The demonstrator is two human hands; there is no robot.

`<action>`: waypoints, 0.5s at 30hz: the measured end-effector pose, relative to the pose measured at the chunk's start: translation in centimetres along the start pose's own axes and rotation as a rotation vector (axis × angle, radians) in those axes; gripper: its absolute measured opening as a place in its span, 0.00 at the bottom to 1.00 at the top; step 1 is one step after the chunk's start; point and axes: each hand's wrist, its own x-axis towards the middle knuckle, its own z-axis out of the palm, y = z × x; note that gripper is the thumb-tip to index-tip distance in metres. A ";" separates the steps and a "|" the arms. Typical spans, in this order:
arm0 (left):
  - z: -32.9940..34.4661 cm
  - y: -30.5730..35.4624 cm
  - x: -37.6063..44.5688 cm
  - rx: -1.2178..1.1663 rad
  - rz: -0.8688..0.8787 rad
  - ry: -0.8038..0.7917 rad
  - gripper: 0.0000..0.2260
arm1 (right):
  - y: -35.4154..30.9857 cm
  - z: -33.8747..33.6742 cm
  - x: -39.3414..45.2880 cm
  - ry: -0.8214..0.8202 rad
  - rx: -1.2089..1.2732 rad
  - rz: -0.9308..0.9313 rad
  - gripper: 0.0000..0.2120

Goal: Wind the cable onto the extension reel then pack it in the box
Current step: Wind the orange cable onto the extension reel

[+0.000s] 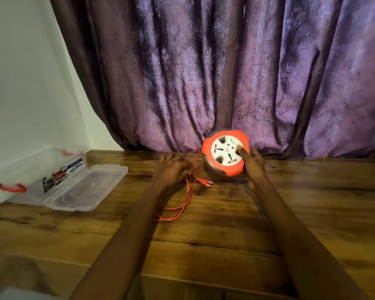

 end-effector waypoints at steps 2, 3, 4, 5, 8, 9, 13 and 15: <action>-0.2 0.0 0.7 0.002 -0.015 -0.037 0.13 | -0.1 0.0 -0.1 -0.005 -0.002 -0.007 0.17; -0.3 -0.1 0.9 0.009 -0.034 -0.020 0.12 | -0.1 -0.2 -0.1 -0.005 -0.005 -0.007 0.17; -0.3 -0.3 1.2 0.027 -0.054 0.006 0.12 | -0.1 -0.4 -0.1 -0.002 -0.006 -0.004 0.18; -0.3 -0.6 1.4 0.043 -0.071 0.030 0.13 | -0.1 -0.6 -0.1 0.003 -0.006 0.002 0.18; -0.1 -1.7 1.4 0.011 -0.174 0.066 0.15 | -0.1 -1.2 0.0 0.014 -0.015 0.012 0.18; -0.1 -2.0 1.3 -0.062 -0.241 0.079 0.14 | -0.1 -1.3 0.0 0.013 -0.018 0.013 0.18; -0.3 -2.5 0.6 -0.467 -0.542 0.287 0.12 | 0.0 -1.4 0.2 0.006 -0.016 0.025 0.18; -0.7 -2.7 0.1 -0.695 -0.735 0.411 0.12 | 0.2 -1.3 0.2 0.016 -0.012 0.029 0.17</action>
